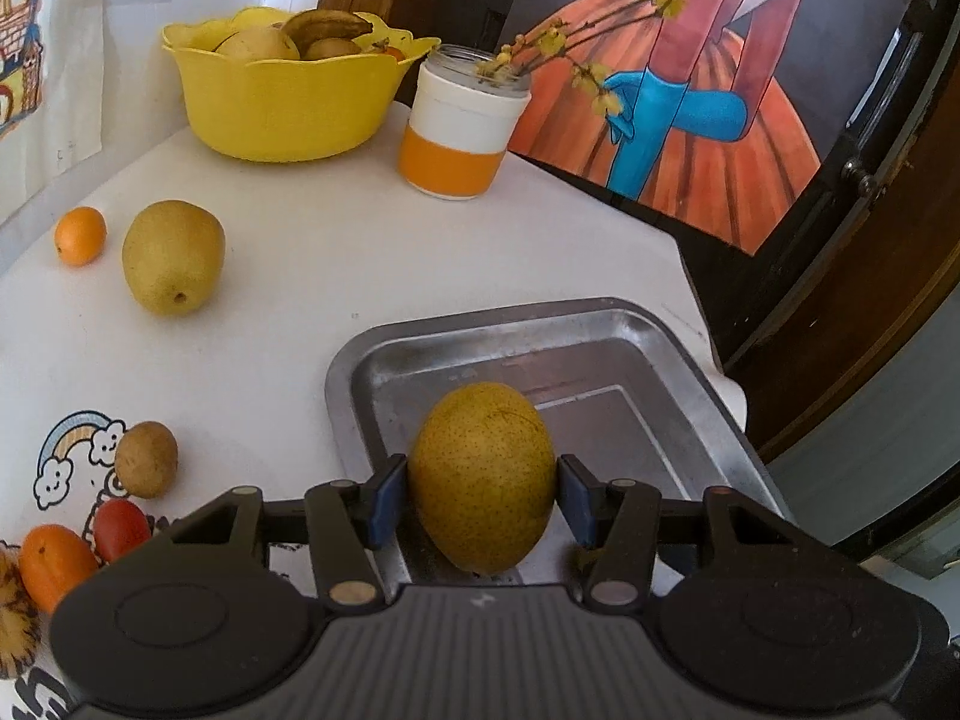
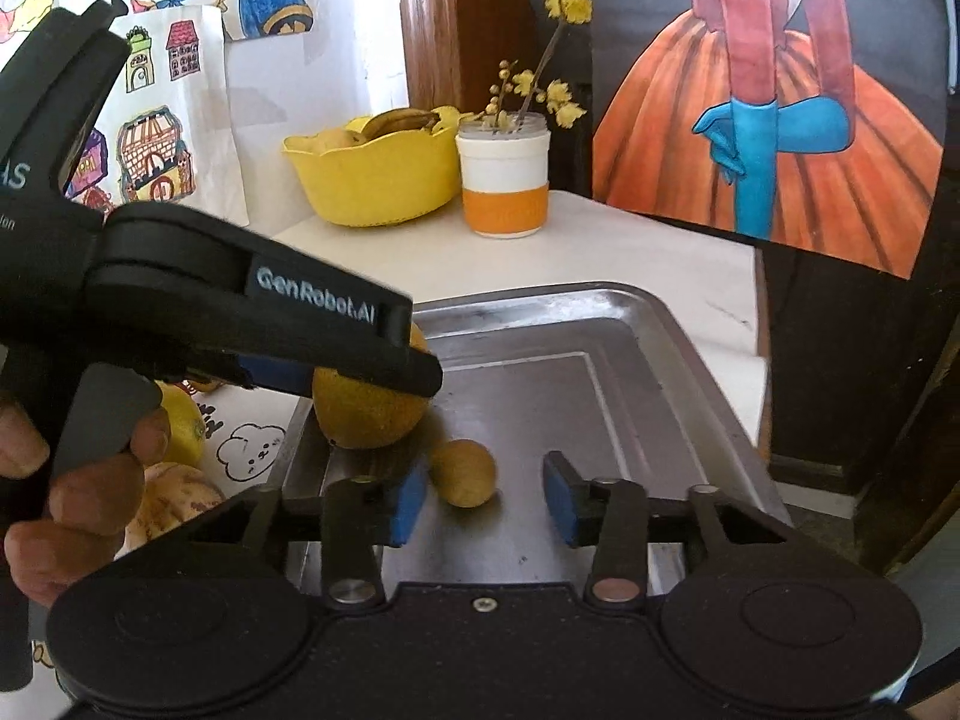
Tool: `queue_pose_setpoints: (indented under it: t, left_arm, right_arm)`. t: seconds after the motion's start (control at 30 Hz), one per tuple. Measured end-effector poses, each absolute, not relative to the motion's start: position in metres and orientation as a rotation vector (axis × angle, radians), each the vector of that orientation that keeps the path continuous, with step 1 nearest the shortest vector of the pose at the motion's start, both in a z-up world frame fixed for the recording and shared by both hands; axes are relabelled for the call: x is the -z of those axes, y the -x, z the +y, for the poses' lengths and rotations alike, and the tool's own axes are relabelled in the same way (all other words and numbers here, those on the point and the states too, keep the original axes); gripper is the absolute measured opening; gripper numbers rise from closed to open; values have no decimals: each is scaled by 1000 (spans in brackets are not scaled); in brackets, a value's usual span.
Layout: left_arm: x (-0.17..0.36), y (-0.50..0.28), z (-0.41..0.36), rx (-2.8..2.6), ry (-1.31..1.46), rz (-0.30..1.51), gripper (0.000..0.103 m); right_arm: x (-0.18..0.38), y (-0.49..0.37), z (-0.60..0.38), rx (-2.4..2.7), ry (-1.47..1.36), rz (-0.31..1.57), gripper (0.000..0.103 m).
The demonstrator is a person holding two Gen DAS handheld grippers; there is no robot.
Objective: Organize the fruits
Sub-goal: 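Open both tools to release the pear and brown fruit onto the tray, then withdraw both tools from the tray toward the remaining fruits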
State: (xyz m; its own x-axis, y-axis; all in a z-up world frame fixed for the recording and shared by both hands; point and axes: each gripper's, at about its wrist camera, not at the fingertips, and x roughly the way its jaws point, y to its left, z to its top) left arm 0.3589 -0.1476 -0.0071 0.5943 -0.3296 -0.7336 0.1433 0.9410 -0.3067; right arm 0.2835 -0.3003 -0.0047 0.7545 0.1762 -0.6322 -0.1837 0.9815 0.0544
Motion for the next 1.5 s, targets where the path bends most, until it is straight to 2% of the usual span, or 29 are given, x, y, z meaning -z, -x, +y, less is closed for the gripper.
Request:
queue_pose_setpoints:
  t: [0.13,0.23,0.33,0.47,0.57,1.03,1.5]
  left_arm:
    - [-1,-352,-146,285,237,869,71]
    - [-10,-342,-143,292,242,836,78]
    - [-23,-328,-139,294,238,788,87]
    - [-40,-310,-131,281,245,721,99]
    - [-52,-296,-121,269,264,673,102]
    - [-73,-206,-66,168,244,496,103]
    - [-31,-132,-26,66,189,564,103]
  right_arm:
    - [-6,-267,-301,-180,8,640,69]
    - [-17,-252,-300,-167,13,593,77]
    - [-28,-237,-295,-155,36,544,89]
    - [-41,-216,-290,-140,59,482,97]
    - [-50,-201,-286,-138,63,451,102]
    - [-63,-143,-261,-160,79,450,102]
    - [-41,-105,-222,-233,100,557,102]
